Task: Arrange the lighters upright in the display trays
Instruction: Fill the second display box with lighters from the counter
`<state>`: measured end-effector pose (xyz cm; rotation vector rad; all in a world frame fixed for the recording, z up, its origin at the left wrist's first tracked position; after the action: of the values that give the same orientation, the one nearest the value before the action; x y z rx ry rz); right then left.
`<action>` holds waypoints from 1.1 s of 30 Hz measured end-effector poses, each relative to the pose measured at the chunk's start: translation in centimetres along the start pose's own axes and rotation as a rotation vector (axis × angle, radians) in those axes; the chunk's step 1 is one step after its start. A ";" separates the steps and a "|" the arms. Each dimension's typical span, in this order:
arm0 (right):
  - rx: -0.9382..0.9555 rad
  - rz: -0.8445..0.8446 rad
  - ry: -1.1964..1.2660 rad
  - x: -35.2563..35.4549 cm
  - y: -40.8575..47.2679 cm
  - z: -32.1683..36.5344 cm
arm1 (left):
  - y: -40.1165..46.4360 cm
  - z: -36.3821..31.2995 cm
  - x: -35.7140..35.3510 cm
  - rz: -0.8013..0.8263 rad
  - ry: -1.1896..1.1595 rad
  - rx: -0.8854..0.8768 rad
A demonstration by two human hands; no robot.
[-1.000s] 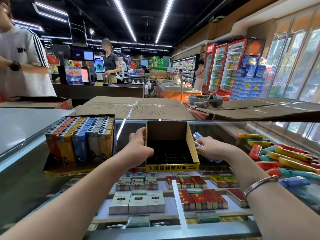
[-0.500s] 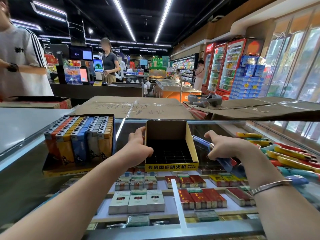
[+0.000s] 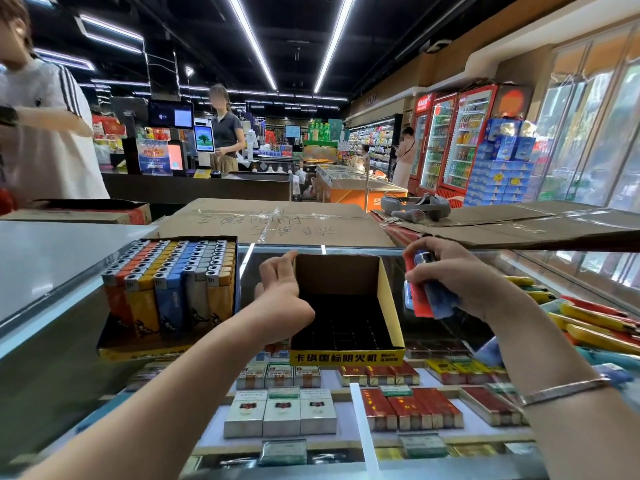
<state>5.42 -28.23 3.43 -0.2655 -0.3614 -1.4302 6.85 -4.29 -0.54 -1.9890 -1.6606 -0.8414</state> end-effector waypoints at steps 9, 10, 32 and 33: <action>0.339 0.089 0.421 -5.6 -0.2 2.6 | -3.0 -3.0 0.6 0.143 -0.380 -0.416; 0.376 0.061 0.397 -6.0 -0.3 2.7 | -3.1 -3.1 0.5 0.162 -0.376 -0.421; 0.295 -0.121 0.216 -7.2 -0.8 2.5 | -2.9 -2.0 0.9 -0.320 0.165 -0.580; 0.307 -0.122 0.199 -7.2 -0.8 2.5 | -2.7 -2.0 0.8 -0.284 0.142 -0.573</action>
<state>3.71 -20.78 2.80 0.1492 -0.4324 -1.4832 3.89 -4.42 1.28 -1.9871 -1.7799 -1.6789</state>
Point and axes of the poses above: each hand's wrist, its own y-axis towards the middle knuckle, its own x-axis out of the back of the hand, z = x × y, the point moved 2 cm from there along y, towards the middle knuckle, and after that the axes turned 5 degrees about z, right-handed, at the moved point
